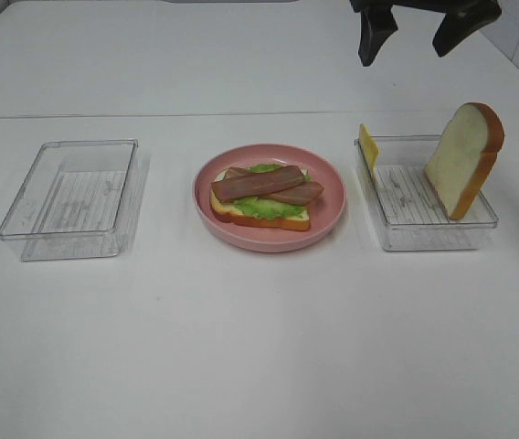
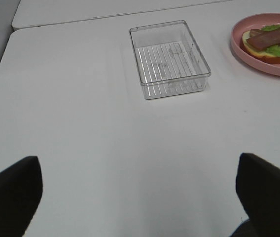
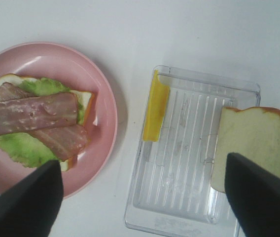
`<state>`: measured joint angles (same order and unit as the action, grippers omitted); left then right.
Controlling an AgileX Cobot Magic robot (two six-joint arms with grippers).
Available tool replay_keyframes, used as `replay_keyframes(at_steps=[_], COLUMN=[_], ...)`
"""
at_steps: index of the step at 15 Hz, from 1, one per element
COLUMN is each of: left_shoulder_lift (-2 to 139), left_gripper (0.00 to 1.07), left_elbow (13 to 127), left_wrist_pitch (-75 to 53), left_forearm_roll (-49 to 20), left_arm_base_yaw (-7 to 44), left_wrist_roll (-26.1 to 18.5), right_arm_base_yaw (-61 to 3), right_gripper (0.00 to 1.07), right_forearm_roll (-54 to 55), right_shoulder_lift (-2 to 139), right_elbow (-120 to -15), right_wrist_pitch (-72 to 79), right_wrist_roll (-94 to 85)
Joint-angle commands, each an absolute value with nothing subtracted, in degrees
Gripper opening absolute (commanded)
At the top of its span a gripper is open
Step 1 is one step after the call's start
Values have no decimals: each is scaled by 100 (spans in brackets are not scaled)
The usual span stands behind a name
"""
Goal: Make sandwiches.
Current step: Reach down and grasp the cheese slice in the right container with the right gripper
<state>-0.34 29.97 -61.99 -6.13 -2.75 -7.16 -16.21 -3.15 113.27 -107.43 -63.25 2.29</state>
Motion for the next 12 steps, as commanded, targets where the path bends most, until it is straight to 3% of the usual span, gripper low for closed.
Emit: replay_keyframes(at_steps=[1,12], left_shoulder_lift=[-109,-109], left_gripper=[100,100], left_elbow=[2985,2985], left_wrist_pitch=[-6171,-6171], left_forearm_roll=[-613,-613], left_arm_base_yaw=[-281,-275], left_wrist_roll=[-716,-716], right_arm_base_yaw=[-1524,-1324], right_gripper=[86,84], right_forearm_roll=[-155,315], right_shoulder_lift=[11688,13098], right_elbow=[-10772,-10938], right_wrist_pitch=[-6228,-5741], right_wrist_roll=[126,-246])
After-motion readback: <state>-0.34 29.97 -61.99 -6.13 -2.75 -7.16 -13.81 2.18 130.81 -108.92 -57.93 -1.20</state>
